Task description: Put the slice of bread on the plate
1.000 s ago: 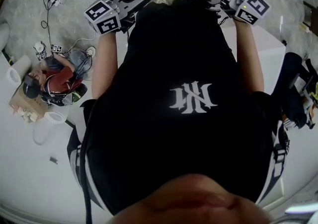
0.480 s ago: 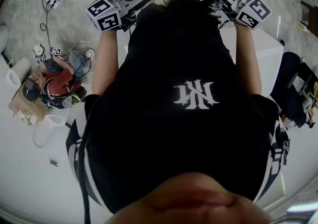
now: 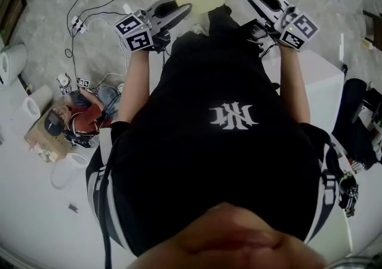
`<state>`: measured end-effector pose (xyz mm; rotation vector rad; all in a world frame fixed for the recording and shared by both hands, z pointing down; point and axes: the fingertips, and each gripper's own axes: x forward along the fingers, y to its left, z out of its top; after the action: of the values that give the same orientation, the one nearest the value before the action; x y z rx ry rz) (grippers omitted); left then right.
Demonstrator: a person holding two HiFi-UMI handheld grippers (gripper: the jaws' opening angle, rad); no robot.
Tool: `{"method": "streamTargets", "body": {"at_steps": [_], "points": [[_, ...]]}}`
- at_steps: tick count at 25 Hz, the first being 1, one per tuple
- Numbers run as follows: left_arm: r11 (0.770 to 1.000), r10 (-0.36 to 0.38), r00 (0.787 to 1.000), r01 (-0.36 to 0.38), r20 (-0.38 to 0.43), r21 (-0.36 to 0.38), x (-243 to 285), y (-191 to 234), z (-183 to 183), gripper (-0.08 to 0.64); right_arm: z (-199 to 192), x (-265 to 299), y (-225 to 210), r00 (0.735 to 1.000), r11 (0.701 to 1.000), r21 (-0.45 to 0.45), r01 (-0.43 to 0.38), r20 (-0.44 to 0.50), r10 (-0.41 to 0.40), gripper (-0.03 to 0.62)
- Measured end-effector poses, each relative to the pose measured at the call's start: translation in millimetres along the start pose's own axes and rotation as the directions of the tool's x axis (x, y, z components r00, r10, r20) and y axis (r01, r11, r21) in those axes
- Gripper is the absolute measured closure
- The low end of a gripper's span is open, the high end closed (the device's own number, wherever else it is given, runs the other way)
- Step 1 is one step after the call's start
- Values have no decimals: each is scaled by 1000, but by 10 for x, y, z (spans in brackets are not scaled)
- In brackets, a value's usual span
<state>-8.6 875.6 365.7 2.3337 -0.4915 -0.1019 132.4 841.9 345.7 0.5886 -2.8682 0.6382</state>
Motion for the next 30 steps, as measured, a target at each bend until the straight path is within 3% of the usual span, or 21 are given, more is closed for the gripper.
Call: {"method": "streamTargets", "body": {"at_steps": [12,23,30], "points": [[995,94,995,-95,26,20,628,732,863,462,518,89,-1228,999,999,-53,11,45,-9,589],[989,140,987,-143,83,31,1378,1097,1661,462,1046,90,-2328,996,995,-88,-51,74,58,589],[984,175,982,-173,75,-36,1376,1432,1656,462,942,345,-2525,995,994,-57,-96,29,98,589]]}}
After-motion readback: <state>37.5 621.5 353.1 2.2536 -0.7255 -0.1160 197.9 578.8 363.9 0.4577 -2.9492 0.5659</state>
